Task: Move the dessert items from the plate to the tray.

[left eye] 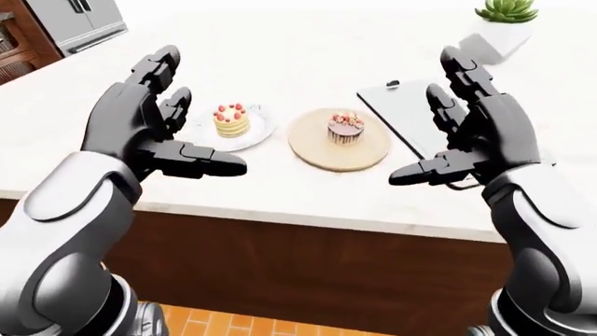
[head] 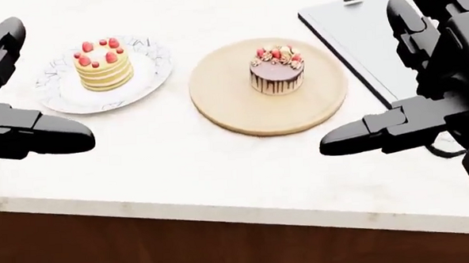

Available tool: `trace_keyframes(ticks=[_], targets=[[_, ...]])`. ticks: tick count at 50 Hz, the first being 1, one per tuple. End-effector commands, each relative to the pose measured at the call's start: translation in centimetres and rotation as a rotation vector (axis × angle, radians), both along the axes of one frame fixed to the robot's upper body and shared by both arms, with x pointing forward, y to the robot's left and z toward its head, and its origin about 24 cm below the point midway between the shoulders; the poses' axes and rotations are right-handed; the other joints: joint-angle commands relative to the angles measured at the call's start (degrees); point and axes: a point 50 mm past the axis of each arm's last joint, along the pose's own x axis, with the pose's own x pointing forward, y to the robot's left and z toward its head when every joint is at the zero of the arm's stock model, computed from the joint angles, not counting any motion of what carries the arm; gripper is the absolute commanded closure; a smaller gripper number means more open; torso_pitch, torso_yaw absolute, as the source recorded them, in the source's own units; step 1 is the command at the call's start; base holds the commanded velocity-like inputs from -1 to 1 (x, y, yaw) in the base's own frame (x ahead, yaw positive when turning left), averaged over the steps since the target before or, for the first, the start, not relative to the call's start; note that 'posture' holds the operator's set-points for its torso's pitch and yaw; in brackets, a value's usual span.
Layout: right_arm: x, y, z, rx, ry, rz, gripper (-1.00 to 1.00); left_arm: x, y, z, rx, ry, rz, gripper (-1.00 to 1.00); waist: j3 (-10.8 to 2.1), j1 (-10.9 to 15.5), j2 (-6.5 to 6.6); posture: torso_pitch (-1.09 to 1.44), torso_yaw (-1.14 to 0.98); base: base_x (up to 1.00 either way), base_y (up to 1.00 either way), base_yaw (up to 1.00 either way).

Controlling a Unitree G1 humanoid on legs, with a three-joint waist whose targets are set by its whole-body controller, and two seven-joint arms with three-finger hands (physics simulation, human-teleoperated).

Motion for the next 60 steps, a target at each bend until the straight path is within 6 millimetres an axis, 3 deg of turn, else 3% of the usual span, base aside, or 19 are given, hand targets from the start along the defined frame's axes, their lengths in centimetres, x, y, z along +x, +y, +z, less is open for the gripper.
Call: trace_keyframes(ticks=[1, 2, 9, 11, 12, 17, 19, 21, 23, 25, 28, 31, 33, 34, 35, 43, 44, 52, 60], targets=[[-0.5, 0.3, 1.4, -0.016, -0.077, 0.012, -1.00, -0.5, 0.3, 1.2, 0.000, -0.073, 0.022, -1.00, -1.72, 0.00, 0.59, 0.00, 0.00, 0.09, 0.00, 0.00], [-0.5, 0.3, 1.4, -0.018, -0.080, 0.014, -1.00, -0.5, 0.4, 1.3, 0.000, -0.074, 0.022, -1.00, -0.91, -0.65, 1.90, 0.00, 0.00, 0.08, 0.00, 0.00], [-0.6, 0.2, 1.6, -0.012, -0.089, 0.017, -1.00, -0.4, 0.5, 1.3, 0.000, -0.078, 0.023, -1.00, 1.11, -0.74, -1.28, 0.00, 0.00, 0.00, 0.00, 0.00], [-0.7, 0.3, 1.6, -0.029, -0.086, 0.016, -1.00, -0.5, 0.4, 1.3, 0.000, -0.077, 0.022, -1.00, 1.10, -0.67, -1.73, 0.00, 0.00, 0.00, 0.02, 0.00], [-0.6, 0.3, 1.6, -0.032, -0.088, 0.017, -1.00, -0.4, 0.4, 1.3, 0.000, -0.077, 0.022, -1.00, -0.10, -0.60, -1.53, 0.00, 0.00, 0.00, 0.24, 0.00], [-0.7, 0.4, 1.7, -0.028, -0.093, 0.020, -1.00, -0.6, 0.5, 1.7, 0.000, -0.080, 0.023, -1.00, -1.54, 0.57, -6.61, 0.00, 0.00, 0.00, 0.25, 0.00], [-0.7, 0.2, 1.8, -0.026, -0.094, 0.017, -1.00, -0.5, 0.6, 1.6, 0.000, -0.081, 0.023, -1.00, -1.51, 0.40, -5.03, 0.00, 0.00, 0.00, 0.25, 0.00], [-0.7, 0.1, 1.7, -0.033, -0.092, 0.012, -1.00, -0.5, 0.5, 1.7, 0.001, -0.082, 0.023, -1.00, -1.47, 0.26, -6.36, 0.00, 0.00, 0.00, 0.26, 0.00], [-0.8, 0.0, 1.7, -0.037, -0.091, 0.009, -1.00, -0.6, 0.4, 1.8, 0.003, -0.083, 0.020, -1.00, -2.25, -0.21, -5.90, 0.00, 0.00, 0.00, 0.35, 0.00], [-0.8, -0.1, 1.8, -0.035, -0.094, 0.009, -1.00, -0.6, 0.3, 1.9, 0.005, -0.083, 0.020, -1.00, -1.75, -0.23, -6.48, 0.00, 0.00, 0.00, 0.48, 0.00], [-1.0, -0.2, 2.0, -0.024, -0.096, 0.008, -1.00, -0.6, 0.3, 1.9, 0.006, -0.083, 0.019, -1.00, -1.18, -0.18, -5.72, 0.00, 0.00, 0.00, 0.44, 0.00], [-1.0, -0.2, 2.1, -0.019, -0.099, 0.010, -1.00, -0.5, 0.3, 1.9, 0.006, -0.082, 0.017, -1.00, -0.93, -0.67, -1.75, 0.00, 0.00, 0.00, 0.25, 0.00], [-1.1, -0.2, 2.3, -0.018, -0.099, 0.010, -1.00, -0.5, 0.2, 2.0, 0.007, -0.083, 0.016, -1.00, -1.52, -1.19, 2.40, 0.00, 0.00, 0.00, 0.09, 0.00], [-1.1, -0.2, 2.2, -0.020, -0.099, 0.009, -1.00, -0.5, 0.2, 2.0, 0.008, -0.085, 0.016, -1.00, -0.68, -1.20, 0.64, 0.00, 0.00, 0.00, 0.00, 0.00], [-1.0, -0.3, 2.1, -0.020, -0.099, 0.008, -1.00, -0.6, 0.2, 2.1, 0.008, -0.085, 0.016, -1.00, -0.22, -1.00, 0.36, 0.00, 0.00, 0.00, 0.00, 0.00], [-1.4, -0.7, 2.6, -0.039, -0.101, -0.001, -1.00, -0.6, 0.2, 1.9, 0.007, -0.085, 0.012, -1.00, 0.00, 0.11, -5.89, 0.00, 0.00, 0.00, 0.00, 0.00], [-1.5, -0.7, 2.7, -0.049, -0.101, -0.004, -1.00, -0.5, 0.2, 1.9, 0.006, -0.084, 0.013, -1.00, 0.28, 0.17, -4.99, 0.00, 0.00, 0.00, 0.00, 0.00], [-1.1, -0.5, 3.8, -0.178, -0.047, -0.032, -1.00, -0.6, 0.1, 2.0, 0.003, -0.090, 0.009, -1.00, -0.56, 0.02, -4.01, 0.00, 0.00, 0.00, 0.00, 0.00], [0.0, -0.2, 3.1, -0.319, 0.024, -0.034, -1.00, -0.8, 0.3, 2.3, -0.001, -0.091, 0.011, -1.00, -0.82, -0.20, -3.54, 0.00, 0.00, 0.00, 0.00, 0.00]])
